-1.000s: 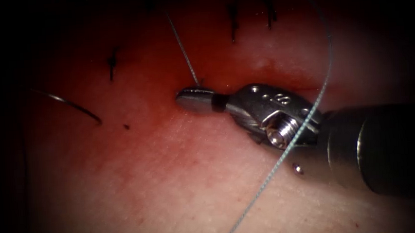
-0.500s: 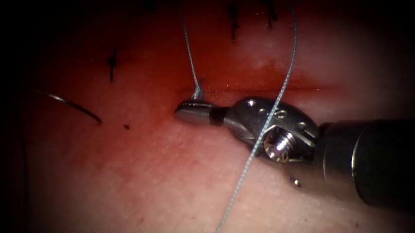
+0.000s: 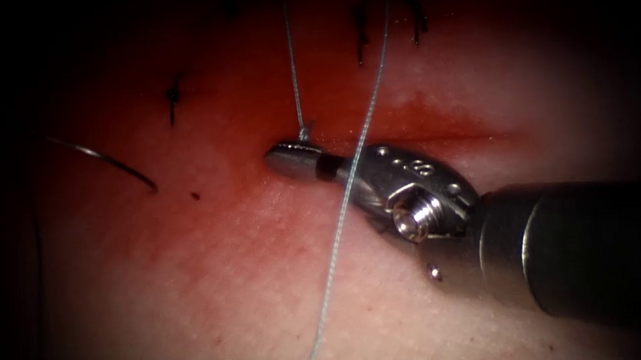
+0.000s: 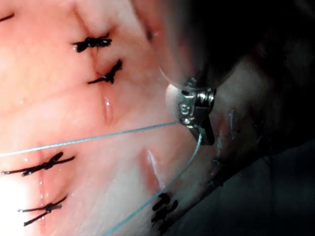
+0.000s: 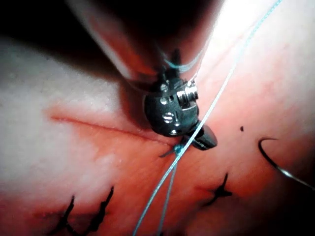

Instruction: Wound Closure

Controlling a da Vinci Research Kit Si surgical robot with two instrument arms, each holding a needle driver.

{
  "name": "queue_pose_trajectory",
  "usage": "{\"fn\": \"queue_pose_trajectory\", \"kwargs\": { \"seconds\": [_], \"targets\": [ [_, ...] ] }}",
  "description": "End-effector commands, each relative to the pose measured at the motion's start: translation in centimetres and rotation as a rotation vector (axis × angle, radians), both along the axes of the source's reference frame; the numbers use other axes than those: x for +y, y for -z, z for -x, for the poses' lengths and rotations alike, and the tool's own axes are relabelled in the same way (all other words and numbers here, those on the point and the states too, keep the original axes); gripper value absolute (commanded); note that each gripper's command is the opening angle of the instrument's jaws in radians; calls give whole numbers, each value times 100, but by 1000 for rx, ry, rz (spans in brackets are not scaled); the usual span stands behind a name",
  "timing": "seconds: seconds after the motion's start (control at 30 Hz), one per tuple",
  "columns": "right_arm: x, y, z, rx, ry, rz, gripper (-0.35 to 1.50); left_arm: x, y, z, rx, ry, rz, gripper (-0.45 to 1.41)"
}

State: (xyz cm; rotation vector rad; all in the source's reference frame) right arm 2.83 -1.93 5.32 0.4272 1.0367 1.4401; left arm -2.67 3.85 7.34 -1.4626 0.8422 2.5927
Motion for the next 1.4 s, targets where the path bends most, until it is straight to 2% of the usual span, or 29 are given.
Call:
{"fn": "queue_pose_trajectory", "kwargs": {
  "seconds": [0.03, 0.37, 0.5, 1.03, 1.3, 1.37, 1.4],
  "targets": [
    [-2, -3, -11, 11, 0, -32, -35, 10, -5, 7, 2, 3, 5, -45],
    [-49, 20, -24, 8, 72, -109, -35, 12, -28, 21, 17, 6, 37, -45],
    [-58, 23, -22, 4, 68, -106, -35, 14, -29, 21, 13, 7, 41, -45],
    [-59, 7, -18, -6, 58, -106, -35, 25, -38, 28, 9, 38, 62, -45],
    [-32, -8, -13, -27, 140, 152, -35, 6, -29, 25, -35, -3, 63, -45],
    [-27, -10, -11, -20, 142, 195, 4, 0, -21, 21, -56, -21, 59, -45],
    [-25, -9, -10, -20, 144, 206, 29, -3, -17, 19, -62, -26, 55, -45]
  ]
}}
